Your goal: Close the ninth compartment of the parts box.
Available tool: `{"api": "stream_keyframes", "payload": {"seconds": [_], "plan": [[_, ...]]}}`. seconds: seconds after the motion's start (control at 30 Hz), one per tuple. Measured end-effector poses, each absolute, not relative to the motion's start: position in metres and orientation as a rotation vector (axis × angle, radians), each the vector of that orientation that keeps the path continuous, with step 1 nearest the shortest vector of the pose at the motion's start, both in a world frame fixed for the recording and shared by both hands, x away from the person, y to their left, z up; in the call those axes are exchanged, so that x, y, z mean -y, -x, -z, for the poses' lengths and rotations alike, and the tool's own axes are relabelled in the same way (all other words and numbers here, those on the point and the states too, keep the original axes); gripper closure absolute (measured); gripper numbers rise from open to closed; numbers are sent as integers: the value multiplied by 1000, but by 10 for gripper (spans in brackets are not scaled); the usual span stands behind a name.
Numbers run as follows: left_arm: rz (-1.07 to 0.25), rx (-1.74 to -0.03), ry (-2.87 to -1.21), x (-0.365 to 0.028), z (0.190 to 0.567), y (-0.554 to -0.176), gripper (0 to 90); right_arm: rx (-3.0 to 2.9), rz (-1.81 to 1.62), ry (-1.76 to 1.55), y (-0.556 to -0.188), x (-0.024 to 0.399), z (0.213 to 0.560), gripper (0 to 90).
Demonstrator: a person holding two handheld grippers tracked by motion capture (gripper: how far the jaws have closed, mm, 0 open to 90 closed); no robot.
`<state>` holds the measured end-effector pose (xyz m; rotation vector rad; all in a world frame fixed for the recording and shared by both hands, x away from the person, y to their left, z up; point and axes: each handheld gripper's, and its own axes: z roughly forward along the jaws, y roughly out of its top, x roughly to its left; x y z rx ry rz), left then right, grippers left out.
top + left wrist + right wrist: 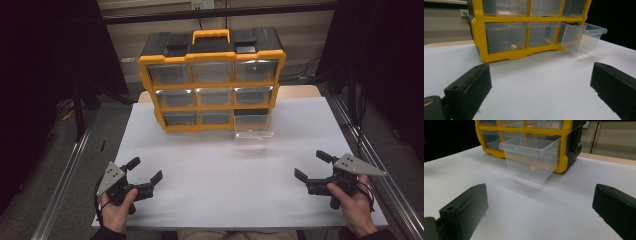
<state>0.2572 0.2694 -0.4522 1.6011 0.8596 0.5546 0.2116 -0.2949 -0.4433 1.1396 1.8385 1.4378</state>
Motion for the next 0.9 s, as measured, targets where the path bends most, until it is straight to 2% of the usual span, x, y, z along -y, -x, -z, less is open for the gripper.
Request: {"api": "stream_keyframes", "payload": {"seconds": [0.63, 0.9], "plan": [[-561, -857, -1594, -270, 451, -257, 32, -1903, -1468, -1069, -218, 272, 437, 11], [-554, -864, -1595, -269, 452, -257, 32, -1933, -1485, -1061, -222, 262, 436, 69]]}}
